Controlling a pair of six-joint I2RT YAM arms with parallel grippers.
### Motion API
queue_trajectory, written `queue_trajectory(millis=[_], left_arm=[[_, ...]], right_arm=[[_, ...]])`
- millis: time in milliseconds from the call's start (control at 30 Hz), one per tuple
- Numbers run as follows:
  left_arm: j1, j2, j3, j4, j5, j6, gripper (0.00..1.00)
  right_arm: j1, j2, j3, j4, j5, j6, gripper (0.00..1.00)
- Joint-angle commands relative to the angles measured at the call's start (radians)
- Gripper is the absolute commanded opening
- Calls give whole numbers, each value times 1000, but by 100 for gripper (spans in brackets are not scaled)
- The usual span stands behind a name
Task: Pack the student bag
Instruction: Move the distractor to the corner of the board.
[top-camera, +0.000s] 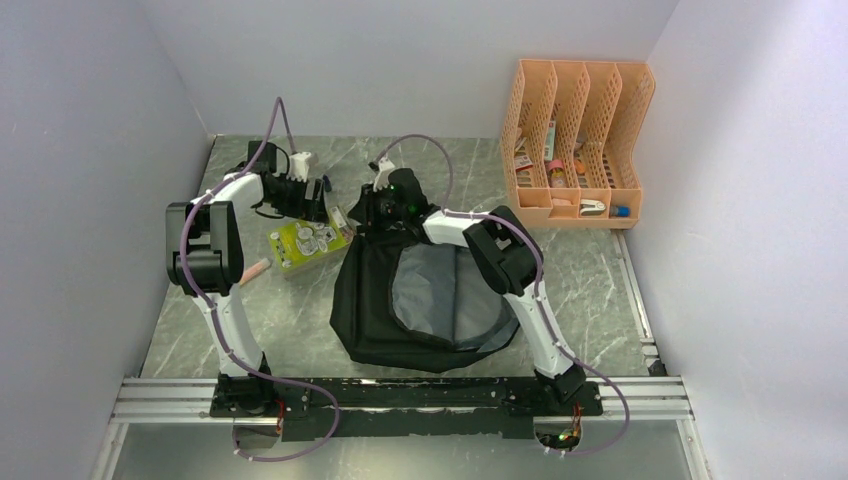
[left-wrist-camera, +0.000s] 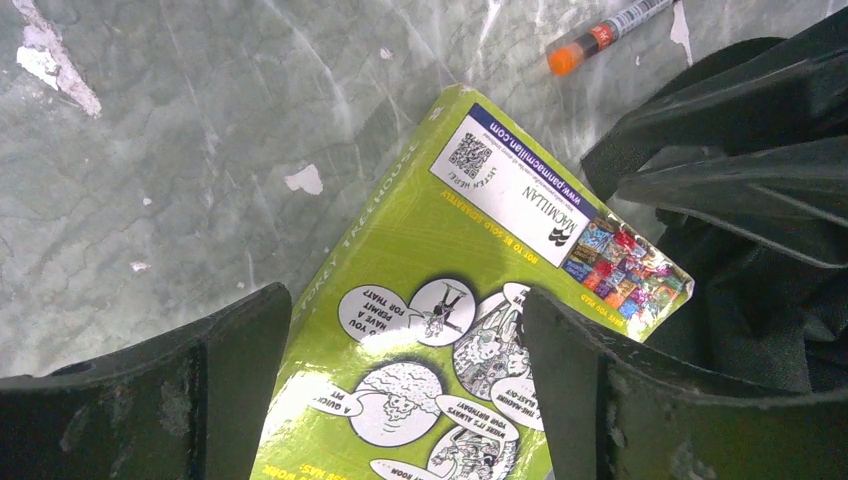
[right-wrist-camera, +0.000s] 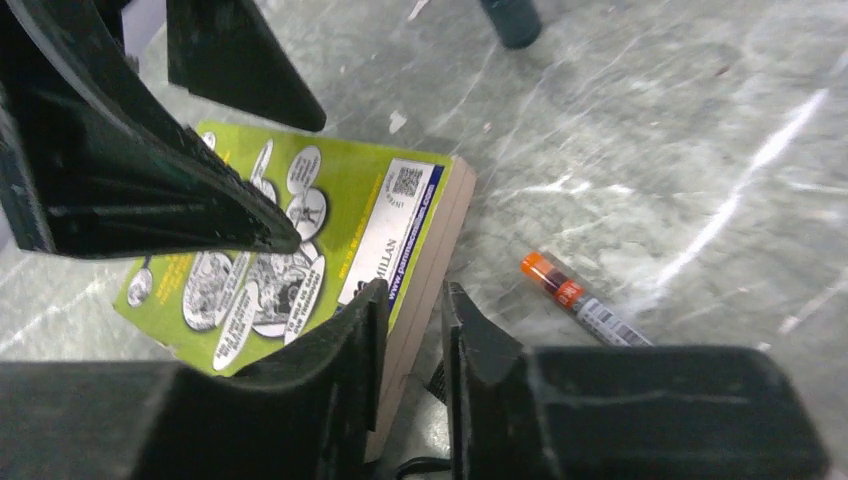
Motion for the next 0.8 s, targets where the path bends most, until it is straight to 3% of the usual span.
queue_trajectory(millis=[0,200,400,767], left_arm=[[-12,13,34,-16,-6,-16,90],[-11,15,42,-7,-89,-71,90],[-12,1,35,-7,-157,-154,90],[1,-38,-47,22,-196,-302,92]], right_arm=[[-3,-129,5,-109,146,4,33],[23,-265,-72,-234,265,133,39],[130,-359,-115,-346,343,261,41],[312,-293,-57,-460,450,393,39]])
